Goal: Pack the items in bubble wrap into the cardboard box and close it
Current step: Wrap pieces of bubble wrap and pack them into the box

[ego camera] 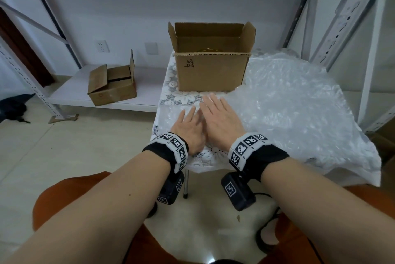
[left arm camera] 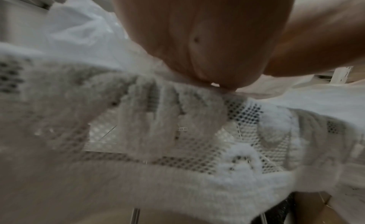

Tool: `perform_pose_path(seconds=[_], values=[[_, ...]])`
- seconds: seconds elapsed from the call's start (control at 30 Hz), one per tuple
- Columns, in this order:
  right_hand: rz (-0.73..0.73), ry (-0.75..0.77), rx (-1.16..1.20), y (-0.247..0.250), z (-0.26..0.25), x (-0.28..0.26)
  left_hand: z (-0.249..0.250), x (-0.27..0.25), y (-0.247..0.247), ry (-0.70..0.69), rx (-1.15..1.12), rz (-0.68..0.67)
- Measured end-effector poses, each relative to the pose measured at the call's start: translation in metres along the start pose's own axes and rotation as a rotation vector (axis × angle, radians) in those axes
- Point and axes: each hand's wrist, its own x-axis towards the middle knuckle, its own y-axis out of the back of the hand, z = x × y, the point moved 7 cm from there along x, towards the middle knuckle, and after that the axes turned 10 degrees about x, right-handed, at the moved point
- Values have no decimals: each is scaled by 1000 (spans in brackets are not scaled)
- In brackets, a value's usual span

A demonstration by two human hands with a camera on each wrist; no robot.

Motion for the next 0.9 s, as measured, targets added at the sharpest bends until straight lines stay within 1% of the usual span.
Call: perform_pose_path(seconds=[0.1,0.17,0.27,0.37,0.5,0.6,0.67,0.7,0.8,0.9], values=[[-142,-90,90,-26,15,-3,-3,2,-10,14,0,-36],[-190,-161,100,-35,30,-7,-7,3,-14,29,11,-68],[-210,-225,122,-40,42,-10,-12,6,-17,71,56,-90],[-218,-259,146,-46,43,-10,-15,8,-19,109,73,-100],[-212,-259,183,-51,44,-10,-22,7,-18,137,92,-89],[-238,-252,209,-51,46,-10,-29,4,-17,149,65,-83],[-268,-246,221,-51,47,-9,-35,0,-15,191,5,-82],[-286,-246,227,-50,47,-9,-41,-4,-13,235,-45,-65],[-327,-250,252,-43,44,-6,-63,-18,-4,435,-290,39],[-271,-166,274,-29,26,-1,-82,-30,1,583,-541,123]])
